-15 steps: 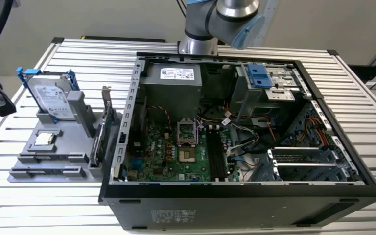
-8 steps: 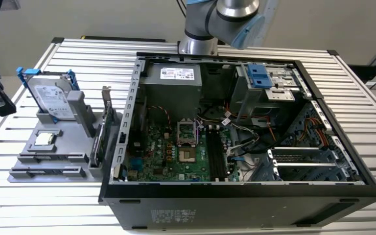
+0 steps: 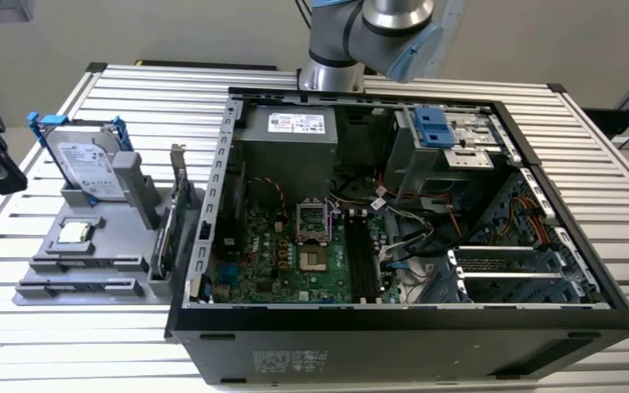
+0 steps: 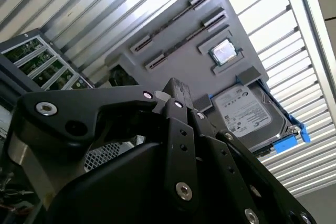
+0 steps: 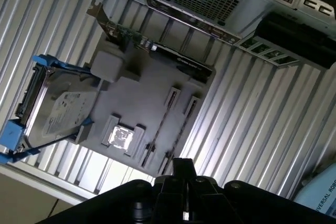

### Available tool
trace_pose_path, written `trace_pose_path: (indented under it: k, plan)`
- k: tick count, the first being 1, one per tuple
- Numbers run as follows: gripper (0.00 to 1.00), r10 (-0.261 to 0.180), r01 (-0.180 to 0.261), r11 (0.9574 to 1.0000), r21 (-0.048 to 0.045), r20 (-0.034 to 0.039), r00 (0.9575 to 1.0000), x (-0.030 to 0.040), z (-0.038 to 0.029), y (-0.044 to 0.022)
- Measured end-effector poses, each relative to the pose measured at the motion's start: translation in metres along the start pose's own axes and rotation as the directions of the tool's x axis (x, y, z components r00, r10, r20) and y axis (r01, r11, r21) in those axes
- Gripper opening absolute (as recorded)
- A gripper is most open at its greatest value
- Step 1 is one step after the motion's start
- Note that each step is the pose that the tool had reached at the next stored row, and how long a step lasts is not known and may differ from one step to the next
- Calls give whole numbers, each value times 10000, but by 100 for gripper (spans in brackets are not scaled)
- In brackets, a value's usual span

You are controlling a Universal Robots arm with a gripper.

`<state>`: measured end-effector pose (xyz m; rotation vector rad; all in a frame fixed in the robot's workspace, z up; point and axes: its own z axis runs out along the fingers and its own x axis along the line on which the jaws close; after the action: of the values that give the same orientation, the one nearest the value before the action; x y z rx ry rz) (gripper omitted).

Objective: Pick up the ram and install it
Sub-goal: 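Pick up the ram and move it above insertion slot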

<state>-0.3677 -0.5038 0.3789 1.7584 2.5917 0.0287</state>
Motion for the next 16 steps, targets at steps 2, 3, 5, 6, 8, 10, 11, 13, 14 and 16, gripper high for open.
trace_pose_path:
  k: [2,3,5,6,8,10,11,13,14,16]
  plan:
    - [0,230,-230,9997,-1,5,9997,0,1,0]
    - [0,339,-339,9994,-1,7,9994,0,1,0]
    - [0,565,-565,9984,-1,12,9984,0,1,0]
    - [0,676,-676,9977,-1,15,9977,0,1,0]
    - [0,905,-905,9959,-2,20,9959,0,2,0]
    - [0,1245,-1245,9922,-3,27,9922,0,3,0]
    - [0,1356,-1356,9908,-4,30,9908,0,4,0]
    - [0,1568,-1568,9876,-5,34,9876,0,5,0]
    - [0,1673,-1673,9859,-6,37,9859,0,5,0]
    - [0,1887,-1887,9820,-7,41,9820,0,6,0]
